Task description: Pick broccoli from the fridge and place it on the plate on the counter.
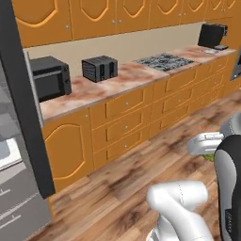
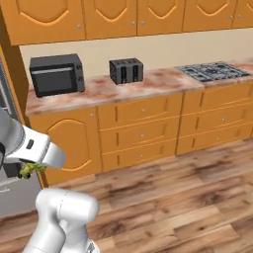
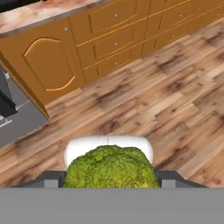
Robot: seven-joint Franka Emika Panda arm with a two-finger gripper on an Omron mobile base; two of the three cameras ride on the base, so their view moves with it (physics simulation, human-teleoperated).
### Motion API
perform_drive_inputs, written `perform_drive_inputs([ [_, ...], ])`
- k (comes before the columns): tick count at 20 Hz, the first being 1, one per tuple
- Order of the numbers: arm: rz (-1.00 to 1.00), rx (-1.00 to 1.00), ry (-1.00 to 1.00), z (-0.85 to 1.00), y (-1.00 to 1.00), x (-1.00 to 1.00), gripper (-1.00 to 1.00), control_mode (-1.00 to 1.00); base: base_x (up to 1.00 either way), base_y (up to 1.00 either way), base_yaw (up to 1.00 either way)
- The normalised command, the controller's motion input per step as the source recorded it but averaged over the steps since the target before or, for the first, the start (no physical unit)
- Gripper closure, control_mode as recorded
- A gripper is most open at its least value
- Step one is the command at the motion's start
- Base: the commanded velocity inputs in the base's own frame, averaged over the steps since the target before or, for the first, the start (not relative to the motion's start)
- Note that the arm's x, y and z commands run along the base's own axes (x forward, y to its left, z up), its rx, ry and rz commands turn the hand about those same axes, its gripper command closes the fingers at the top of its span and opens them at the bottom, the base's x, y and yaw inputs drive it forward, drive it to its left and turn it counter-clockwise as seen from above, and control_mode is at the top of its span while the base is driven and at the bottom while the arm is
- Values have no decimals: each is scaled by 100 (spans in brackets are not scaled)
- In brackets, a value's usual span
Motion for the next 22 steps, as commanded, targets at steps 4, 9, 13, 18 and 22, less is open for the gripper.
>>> perform_drive_inputs([
  [4,0,0,0,0,0,0,100,100,62,-36,-35],
  [9,0,0,0,0,0,0,100,100,99,-52,-33],
  [13,0,0,0,0,0,0,100,100,100,-59,-28],
  [18,0,0,0,0,0,0,100,100,100,-56,-22],
  [22,0,0,0,0,0,0,100,100,100,-63,-14],
])
